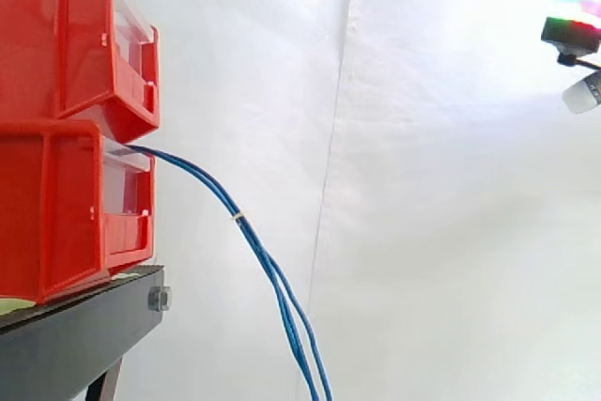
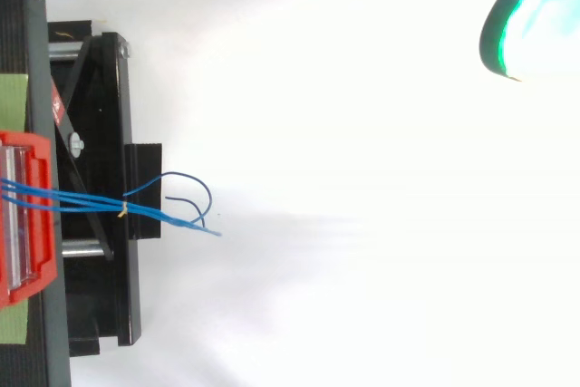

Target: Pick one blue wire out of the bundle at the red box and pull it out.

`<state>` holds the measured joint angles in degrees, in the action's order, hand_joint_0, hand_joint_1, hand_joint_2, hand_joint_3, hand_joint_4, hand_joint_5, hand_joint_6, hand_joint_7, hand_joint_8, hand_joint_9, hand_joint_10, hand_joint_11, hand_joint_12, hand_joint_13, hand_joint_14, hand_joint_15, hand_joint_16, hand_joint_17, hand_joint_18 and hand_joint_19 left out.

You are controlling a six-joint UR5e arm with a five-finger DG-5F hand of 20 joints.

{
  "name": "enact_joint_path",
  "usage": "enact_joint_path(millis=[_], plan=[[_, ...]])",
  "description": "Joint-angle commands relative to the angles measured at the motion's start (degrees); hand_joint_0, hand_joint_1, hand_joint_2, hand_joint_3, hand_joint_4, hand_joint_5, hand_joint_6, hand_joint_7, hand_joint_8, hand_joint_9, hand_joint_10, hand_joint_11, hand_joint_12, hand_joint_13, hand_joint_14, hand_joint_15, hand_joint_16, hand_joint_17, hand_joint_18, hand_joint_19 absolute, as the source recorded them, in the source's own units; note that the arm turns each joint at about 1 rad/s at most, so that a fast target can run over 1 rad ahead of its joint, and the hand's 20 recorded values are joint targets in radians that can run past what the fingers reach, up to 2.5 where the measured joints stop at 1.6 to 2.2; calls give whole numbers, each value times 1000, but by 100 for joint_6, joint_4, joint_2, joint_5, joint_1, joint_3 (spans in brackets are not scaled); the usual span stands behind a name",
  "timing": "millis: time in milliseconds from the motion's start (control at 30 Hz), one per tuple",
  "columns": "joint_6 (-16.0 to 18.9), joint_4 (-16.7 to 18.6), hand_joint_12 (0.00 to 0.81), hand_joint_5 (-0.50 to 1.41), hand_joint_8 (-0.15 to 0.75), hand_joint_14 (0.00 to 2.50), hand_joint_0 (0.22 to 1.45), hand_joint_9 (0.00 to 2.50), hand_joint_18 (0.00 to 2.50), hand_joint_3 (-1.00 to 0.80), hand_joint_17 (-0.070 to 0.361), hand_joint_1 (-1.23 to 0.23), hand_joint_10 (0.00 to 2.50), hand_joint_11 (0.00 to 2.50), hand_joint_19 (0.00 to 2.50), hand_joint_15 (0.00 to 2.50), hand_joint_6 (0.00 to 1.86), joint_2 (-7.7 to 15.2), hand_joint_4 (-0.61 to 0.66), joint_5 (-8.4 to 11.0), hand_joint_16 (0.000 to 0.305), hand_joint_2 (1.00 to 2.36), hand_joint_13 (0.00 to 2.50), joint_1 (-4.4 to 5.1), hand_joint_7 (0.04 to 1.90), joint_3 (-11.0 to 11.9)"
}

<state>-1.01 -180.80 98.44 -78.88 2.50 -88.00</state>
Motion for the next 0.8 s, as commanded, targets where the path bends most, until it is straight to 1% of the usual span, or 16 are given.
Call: enact_joint_path(millis=[0,100,200,267,400,467,500,567,600,633,700,767], plan=[[-14,141,466,-204,370,0,434,680,374,-500,158,-542,8,287,149,70,502,43,309,13,70,1000,350,23,732,2],[-23,203,463,-206,367,3,435,654,404,-500,157,-543,7,273,179,98,502,79,306,13,70,1000,391,49,733,2],[-31,221,462,-208,362,7,437,638,519,-500,155,-545,8,295,261,214,502,140,299,22,69,1000,596,49,729,2],[-40,229,472,-209,367,13,439,668,592,-500,152,-544,12,380,326,326,502,193,297,4,68,1000,712,58,729,2],[-23,300,472,-209,366,14,440,680,641,-500,152,-548,10,424,387,404,502,307,297,4,68,1000,731,67,734,2],[-23,388,475,-208,367,15,442,674,662,-500,151,-550,10,426,419,431,502,351,300,4,67,1000,740,67,734,2],[-23,502,478,-208,367,14,444,674,675,-500,151,-551,10,425,433,442,502,413,300,13,67,1000,748,67,734,2],[-23,555,480,-207,368,16,445,670,698,-500,151,-552,10,431,447,464,502,421,303,13,67,1000,756,75,734,-7],[-40,634,477,-207,368,17,445,670,700,-500,150,-552,10,423,448,472,502,421,303,22,67,1000,760,75,733,-7],[-23,739,479,-206,369,16,446,669,700,-500,150,-554,11,435,455,481,502,483,307,30,67,1000,763,93,738,2],[-40,774,482,-205,367,17,446,668,701,-500,150,-553,10,427,457,484,502,500,310,30,67,1000,765,102,735,-7],[-14,827,479,-205,367,15,448,667,701,-500,149,-555,10,423,455,478,502,580,309,22,66,1000,768,102,735,-7]])
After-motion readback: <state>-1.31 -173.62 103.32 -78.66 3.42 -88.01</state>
